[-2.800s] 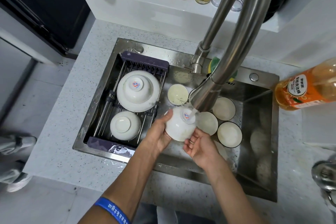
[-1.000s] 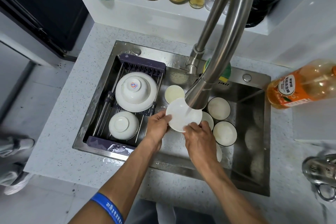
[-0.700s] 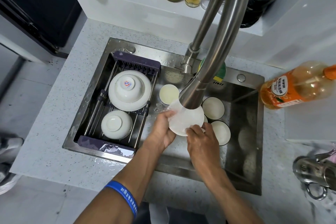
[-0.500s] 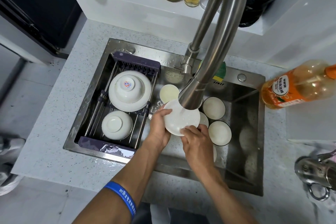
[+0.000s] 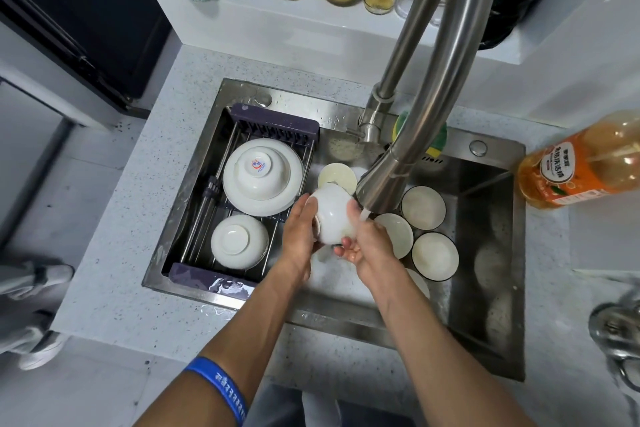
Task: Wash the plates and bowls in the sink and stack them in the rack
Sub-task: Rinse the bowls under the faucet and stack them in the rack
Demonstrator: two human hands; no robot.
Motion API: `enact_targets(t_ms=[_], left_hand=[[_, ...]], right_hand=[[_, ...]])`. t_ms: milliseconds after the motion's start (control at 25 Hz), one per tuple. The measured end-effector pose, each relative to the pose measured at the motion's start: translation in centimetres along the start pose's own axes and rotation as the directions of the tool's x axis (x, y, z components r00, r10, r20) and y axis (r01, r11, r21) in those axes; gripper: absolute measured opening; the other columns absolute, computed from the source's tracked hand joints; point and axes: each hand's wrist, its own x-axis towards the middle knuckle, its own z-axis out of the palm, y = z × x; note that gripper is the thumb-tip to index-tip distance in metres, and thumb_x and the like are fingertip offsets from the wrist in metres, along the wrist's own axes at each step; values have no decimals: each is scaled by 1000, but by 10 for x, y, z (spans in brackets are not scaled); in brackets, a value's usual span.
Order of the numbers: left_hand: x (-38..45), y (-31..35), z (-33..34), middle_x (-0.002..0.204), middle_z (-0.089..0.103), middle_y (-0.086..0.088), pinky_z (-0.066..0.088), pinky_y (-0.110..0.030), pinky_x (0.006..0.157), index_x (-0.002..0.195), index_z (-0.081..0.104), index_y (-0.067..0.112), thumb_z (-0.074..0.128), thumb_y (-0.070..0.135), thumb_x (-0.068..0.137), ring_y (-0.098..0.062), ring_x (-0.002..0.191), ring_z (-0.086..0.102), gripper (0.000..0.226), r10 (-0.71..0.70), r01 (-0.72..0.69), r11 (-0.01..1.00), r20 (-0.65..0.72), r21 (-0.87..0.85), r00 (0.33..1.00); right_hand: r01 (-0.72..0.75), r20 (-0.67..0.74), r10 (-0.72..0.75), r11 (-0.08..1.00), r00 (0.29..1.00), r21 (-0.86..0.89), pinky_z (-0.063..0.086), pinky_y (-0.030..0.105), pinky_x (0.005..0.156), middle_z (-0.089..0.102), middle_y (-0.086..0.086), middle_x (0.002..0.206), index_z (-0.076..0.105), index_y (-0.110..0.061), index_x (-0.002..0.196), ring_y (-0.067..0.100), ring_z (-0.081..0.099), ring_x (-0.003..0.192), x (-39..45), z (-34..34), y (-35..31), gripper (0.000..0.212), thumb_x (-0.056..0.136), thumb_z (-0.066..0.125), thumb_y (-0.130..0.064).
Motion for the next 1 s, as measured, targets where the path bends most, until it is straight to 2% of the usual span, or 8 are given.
enact_targets(t_ms=[160, 360, 520, 680, 760, 840, 920, 1000], left_hand=[[2, -6, 16, 122, 66, -7, 56, -37, 90, 130, 53, 21, 55, 40, 97, -14, 98, 65, 38, 30, -32, 994, 21, 101, 999], [-7, -12, 37, 107, 71, 5, 52, -36, 89, 114, 64, 26, 47, 49, 100, -13, 96, 66, 32, 6, -25, 993, 156, 119, 988], [-6, -13, 24, 94, 74, 0, 49, -29, 73, 105, 71, 22, 51, 46, 97, -15, 82, 65, 32, -170, 158, 982, 110, 106, 979], [-5, -3, -1, 99, 76, -9, 58, -28, 63, 113, 70, 8, 58, 30, 97, -18, 83, 72, 29, -241, 284, 947, 249, -150, 938], [-6, 0, -8, 104, 74, -15, 61, -32, 67, 117, 66, 1, 57, 22, 96, -23, 87, 73, 30, -232, 301, 934, 314, -194, 921], [-7, 0, -8, 107, 73, -16, 60, -32, 67, 118, 66, 2, 63, 13, 92, -26, 92, 69, 28, -168, 214, 970, 317, -117, 933], [-7, -1, -8, 97, 75, -10, 56, -26, 66, 108, 71, 4, 69, 4, 88, -19, 85, 67, 21, -21, -23, 992, 348, 120, 937], [-5, -3, -12, 97, 75, -5, 50, -22, 77, 104, 76, 7, 74, 2, 83, -10, 85, 66, 21, 161, -429, 794, 530, 431, 832]], right_hand=[[-103, -138, 103, 995, 985, 7, 52, 27, 47, 68, 7, 85, 66, -14, 101, 12, 51, 47, 3, -4, -10, 18, 89, 68, -29], [-176, -139, 213, 956, 967, 234, 52, 27, 48, 57, 4, 82, 62, -15, 103, 12, 47, 56, -7, -42, -12, 30, 89, 70, -40], [-262, -94, 285, 943, 954, 203, 49, 21, 44, 52, 2, 72, 62, -13, 96, 9, 43, 50, -1, -55, -4, 33, 89, 66, -46], [-294, -47, 301, 949, 953, 109, 45, 19, 42, 48, -2, 55, 60, -18, 81, 7, 35, 35, 12, -44, 14, 29, 92, 60, -45], [-281, -47, 284, 958, 958, 53, 51, 25, 45, 57, 3, 67, 63, -15, 91, 10, 41, 41, 16, -35, 20, 31, 92, 59, -45], [-233, -70, 230, 972, 971, -30, 57, 33, 55, 63, 10, 80, 65, -10, 100, 17, 52, 54, 16, -32, 22, 35, 94, 57, -44], [-32, -87, 18, 986, 996, -162, 58, 37, 66, 69, 14, 91, 65, -10, 113, 25, 64, 72, 13, -35, 24, 28, 98, 52, -31], [385, 68, -389, 848, 919, -364, 54, 32, 74, 68, 6, 112, 58, -19, 129, 22, 66, 94, 9, -47, 26, 35, 95, 54, -11]])
